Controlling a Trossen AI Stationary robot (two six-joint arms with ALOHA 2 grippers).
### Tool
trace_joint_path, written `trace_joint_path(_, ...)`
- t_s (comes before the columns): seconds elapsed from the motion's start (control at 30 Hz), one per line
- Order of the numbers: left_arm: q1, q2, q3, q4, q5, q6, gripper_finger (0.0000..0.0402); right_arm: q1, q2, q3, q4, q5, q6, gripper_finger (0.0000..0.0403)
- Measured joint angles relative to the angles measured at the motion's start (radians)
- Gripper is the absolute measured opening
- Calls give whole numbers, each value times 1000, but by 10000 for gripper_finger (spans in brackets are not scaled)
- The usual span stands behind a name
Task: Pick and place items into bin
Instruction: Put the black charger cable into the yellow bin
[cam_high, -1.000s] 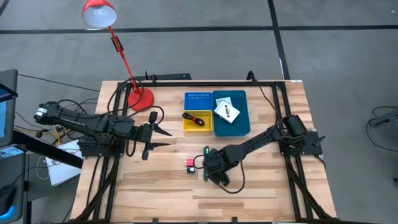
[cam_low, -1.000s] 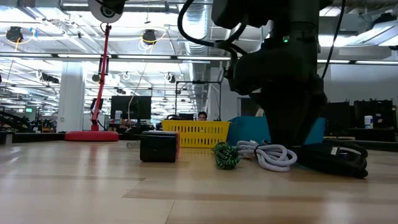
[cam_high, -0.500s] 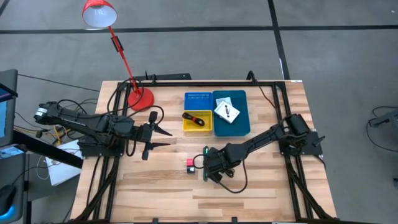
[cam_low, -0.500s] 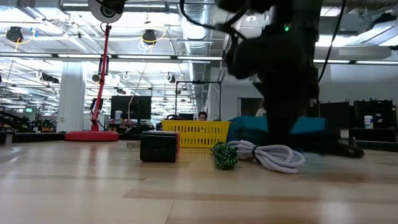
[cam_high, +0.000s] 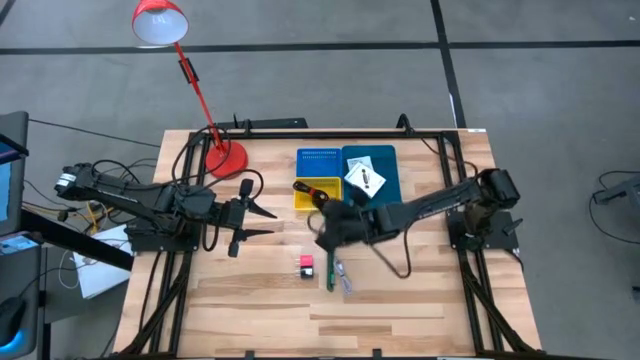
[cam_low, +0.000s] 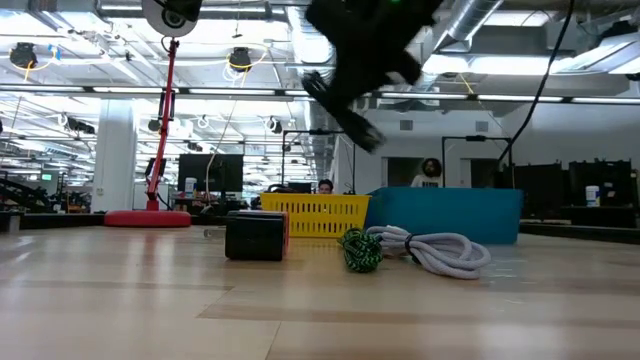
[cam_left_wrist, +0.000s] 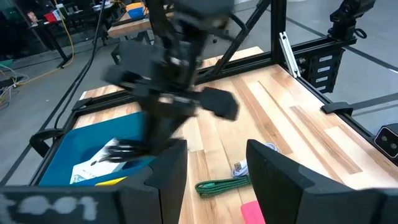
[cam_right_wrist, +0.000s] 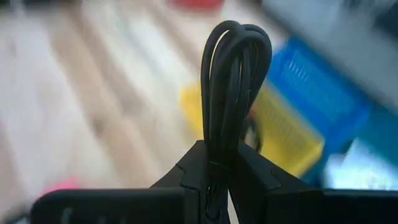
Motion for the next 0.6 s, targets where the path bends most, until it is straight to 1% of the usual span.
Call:
trace_joint_path(0.13, 0, 0, 0, 1, 2, -1, 155, -71, 8, 1, 215, 12, -224, 46)
trace_joint_path(0.2, 0, 0, 0, 0, 2, -3, 155, -105, 22, 1, 270, 5, -293, 45)
trace_joint_path(0.27, 0, 0, 0, 0, 2, -8, 155, -140, 42, 1, 293, -27, -318, 45)
trace_joint_path(0.4, 0, 0, 0, -2, 2, -8, 155, -201, 88, -1, 285, -102, -332, 46)
trace_joint_path(0.6, 0, 0, 0, -3, 2, -8, 155, -232, 154, -1, 285, -123, -324, 57)
